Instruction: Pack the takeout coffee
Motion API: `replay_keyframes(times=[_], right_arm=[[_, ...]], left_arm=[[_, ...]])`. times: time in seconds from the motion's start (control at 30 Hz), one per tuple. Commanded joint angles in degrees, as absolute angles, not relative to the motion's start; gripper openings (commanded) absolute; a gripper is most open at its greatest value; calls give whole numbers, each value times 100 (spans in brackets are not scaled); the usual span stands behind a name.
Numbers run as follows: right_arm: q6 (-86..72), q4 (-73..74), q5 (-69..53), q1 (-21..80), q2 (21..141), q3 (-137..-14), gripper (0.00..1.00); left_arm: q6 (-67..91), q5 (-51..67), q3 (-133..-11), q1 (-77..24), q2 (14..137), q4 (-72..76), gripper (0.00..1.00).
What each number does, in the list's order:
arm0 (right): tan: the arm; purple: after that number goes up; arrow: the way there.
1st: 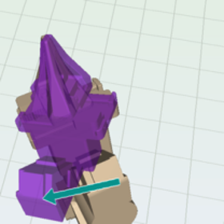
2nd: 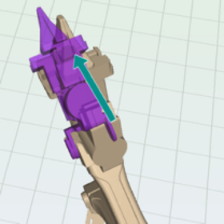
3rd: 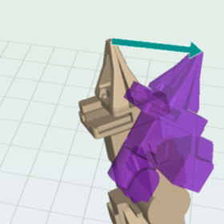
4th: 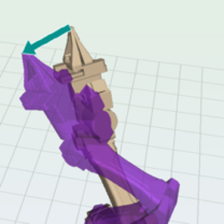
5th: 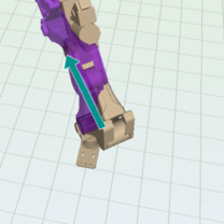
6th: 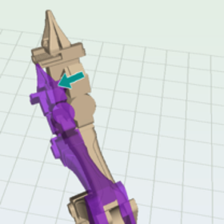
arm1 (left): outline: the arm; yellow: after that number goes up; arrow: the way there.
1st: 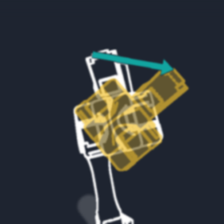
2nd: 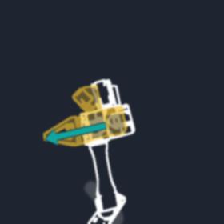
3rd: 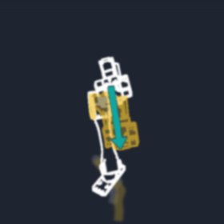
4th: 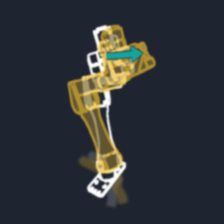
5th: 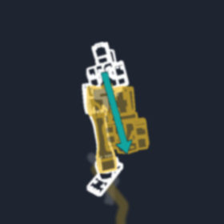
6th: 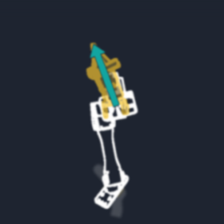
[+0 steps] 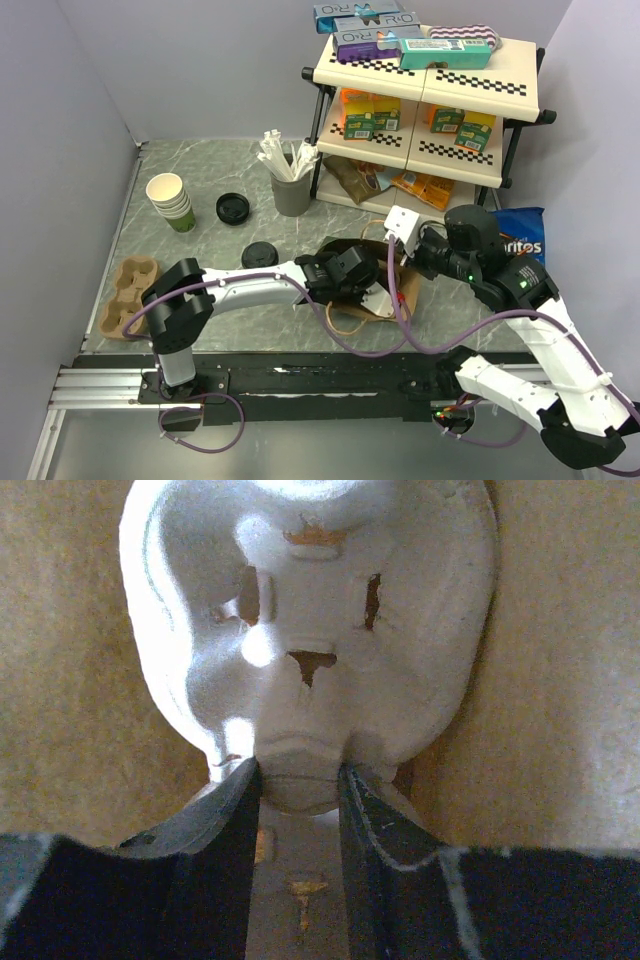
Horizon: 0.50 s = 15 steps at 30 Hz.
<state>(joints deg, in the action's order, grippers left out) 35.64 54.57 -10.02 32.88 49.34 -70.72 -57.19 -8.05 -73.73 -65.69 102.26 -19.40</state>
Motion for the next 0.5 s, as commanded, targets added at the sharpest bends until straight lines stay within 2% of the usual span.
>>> replay_keyframes(times=[0.0, 0.47], right_arm=[[3551, 5430, -1599, 3445, 4860, -7163, 0], [3200, 5669, -2100, 3814, 4684, -7084, 0]], left_arm=[[-5642, -1028, -7304, -6557, 9975, -1407, 1], [-5493, -1292, -7427, -6416, 10266, -572, 1]])
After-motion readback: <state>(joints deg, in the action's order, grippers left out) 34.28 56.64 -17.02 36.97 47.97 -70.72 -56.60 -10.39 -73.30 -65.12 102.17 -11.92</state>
